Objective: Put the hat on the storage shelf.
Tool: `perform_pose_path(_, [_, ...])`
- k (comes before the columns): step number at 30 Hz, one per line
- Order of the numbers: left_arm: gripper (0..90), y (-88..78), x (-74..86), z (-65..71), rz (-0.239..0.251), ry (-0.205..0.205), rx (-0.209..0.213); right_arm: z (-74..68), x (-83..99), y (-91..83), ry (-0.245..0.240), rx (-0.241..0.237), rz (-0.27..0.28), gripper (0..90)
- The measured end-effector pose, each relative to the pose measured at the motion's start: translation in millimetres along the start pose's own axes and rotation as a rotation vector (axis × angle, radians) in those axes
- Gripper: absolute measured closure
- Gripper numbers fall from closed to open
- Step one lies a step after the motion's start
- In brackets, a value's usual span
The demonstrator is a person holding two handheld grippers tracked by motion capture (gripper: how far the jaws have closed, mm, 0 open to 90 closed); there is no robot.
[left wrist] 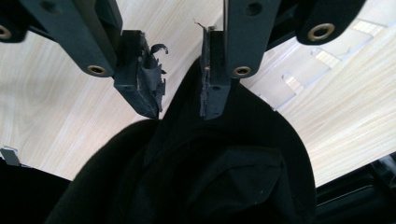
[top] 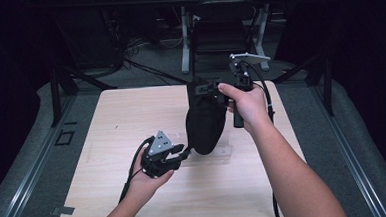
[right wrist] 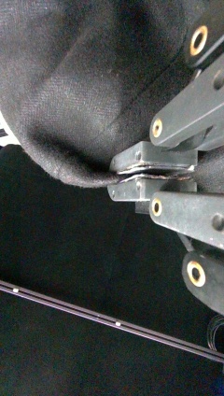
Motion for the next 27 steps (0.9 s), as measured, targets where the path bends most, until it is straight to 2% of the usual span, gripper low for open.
perform_pose_path(7, [76.9, 7.7, -1.9, 1.0, -0.018, 0.039, -0.017, -0.3, 0.2, 1.1, -0.003, -0.006, 0.003, 86.3])
perform_pose_path(12, [81.5, 6.4, -0.6, 1.5, -0.033, 0.097, -0.033, -1.9, 0.5, 0.1, 0.000, -0.030, 0.018, 79.3])
perform_pose_path(20, [83.4, 4.3, 0.1, 1.1, -0.045, 0.127, -0.059, -12.0, 2.1, -7.3, -0.018, -0.057, 0.048, 73.1])
perform_pose_path(21, [84.0, 3.4, 0.0, -0.2, -0.045, 0.135, -0.067, -17.1, 1.1, -13.4, -0.032, -0.071, 0.065, 73.0])
perform_pose_path(24, [84.7, 2.1, 0.0, -1.4, -0.050, 0.145, -0.074, -19.0, 0.8, -18.0, -0.047, -0.068, 0.071, 73.0])
perform_pose_path(27, [85.0, 1.1, 0.5, -2.1, -0.051, 0.159, -0.082, -19.7, 1.7, -24.3, -0.074, -0.043, 0.072, 73.0])
Point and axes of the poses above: each handheld gripper's, and its own axes: y roughly forward along the jaws, x roughly out of its underside, z roughly to its right, the point moved 6 cm from there along y, roughly forward along the jaws, and after that the axes turned 10 degrees about z, right-handed, at the moved point
